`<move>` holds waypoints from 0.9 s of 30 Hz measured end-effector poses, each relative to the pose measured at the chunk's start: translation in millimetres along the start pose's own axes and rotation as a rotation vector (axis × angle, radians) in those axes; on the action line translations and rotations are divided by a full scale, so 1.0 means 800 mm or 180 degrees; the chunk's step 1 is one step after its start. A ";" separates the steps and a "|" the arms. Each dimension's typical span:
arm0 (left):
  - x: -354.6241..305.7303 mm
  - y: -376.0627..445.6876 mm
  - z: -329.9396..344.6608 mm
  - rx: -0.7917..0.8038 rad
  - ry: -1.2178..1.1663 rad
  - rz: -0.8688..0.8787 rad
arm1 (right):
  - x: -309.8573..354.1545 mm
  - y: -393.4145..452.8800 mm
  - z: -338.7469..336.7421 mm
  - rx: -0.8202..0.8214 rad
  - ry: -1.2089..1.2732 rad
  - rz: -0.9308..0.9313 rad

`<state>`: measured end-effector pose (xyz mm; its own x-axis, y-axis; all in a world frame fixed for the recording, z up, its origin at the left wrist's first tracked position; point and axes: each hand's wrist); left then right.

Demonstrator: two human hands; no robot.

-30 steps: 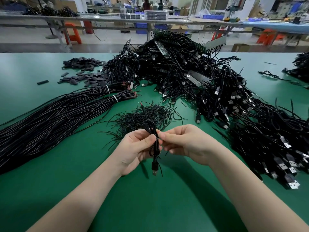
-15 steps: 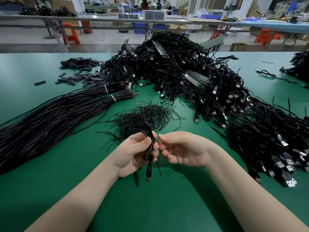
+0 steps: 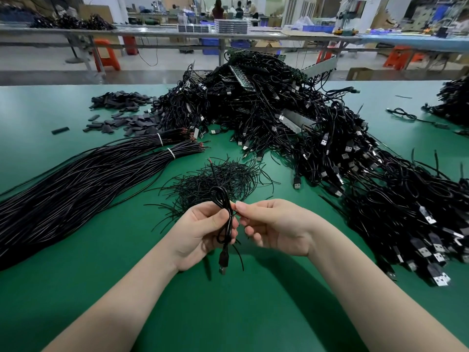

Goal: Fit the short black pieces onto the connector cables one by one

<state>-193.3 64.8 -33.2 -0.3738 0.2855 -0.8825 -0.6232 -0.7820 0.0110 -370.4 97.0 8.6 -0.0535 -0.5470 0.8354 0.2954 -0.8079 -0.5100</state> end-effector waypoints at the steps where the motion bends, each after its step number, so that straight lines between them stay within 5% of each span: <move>1: 0.000 0.000 0.001 -0.0002 0.0056 0.0017 | 0.000 0.000 -0.001 0.0052 0.0032 0.0080; 10: 0.002 0.001 -0.002 -0.0156 0.0038 0.0006 | 0.002 0.000 -0.002 0.0262 0.0483 0.0144; 15: 0.004 0.002 0.000 -0.0318 0.0118 0.0055 | 0.000 0.000 0.002 -0.0119 0.0290 -0.0385; 18: 0.005 0.003 0.001 -0.0474 -0.0011 0.0117 | -0.005 0.003 0.009 -0.0716 -0.0229 -0.1165; 22: 0.002 0.005 0.003 -0.0754 -0.0361 -0.0075 | -0.013 0.015 0.017 -0.1770 -0.2279 -0.2914; 25: -0.001 0.004 0.003 -0.0862 -0.0817 -0.0460 | -0.018 0.018 0.014 -0.1942 -0.3944 -0.4538; 27: -0.002 0.003 0.003 -0.0830 -0.1000 -0.0616 | -0.019 0.019 0.010 -0.1910 -0.4439 -0.5107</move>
<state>-196.0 64.0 -30.9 -0.4829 0.5631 -0.6706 -0.5233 -0.7996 -0.2946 -357.8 95.1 -10.4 0.7181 0.6921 -0.0729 0.4560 -0.3887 0.8006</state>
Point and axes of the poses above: each hand's wrist, its own y-axis towards the middle knuckle, its own z-axis out of the palm, x = y × z, and after that the axes turned 4 degrees about z, right-handed
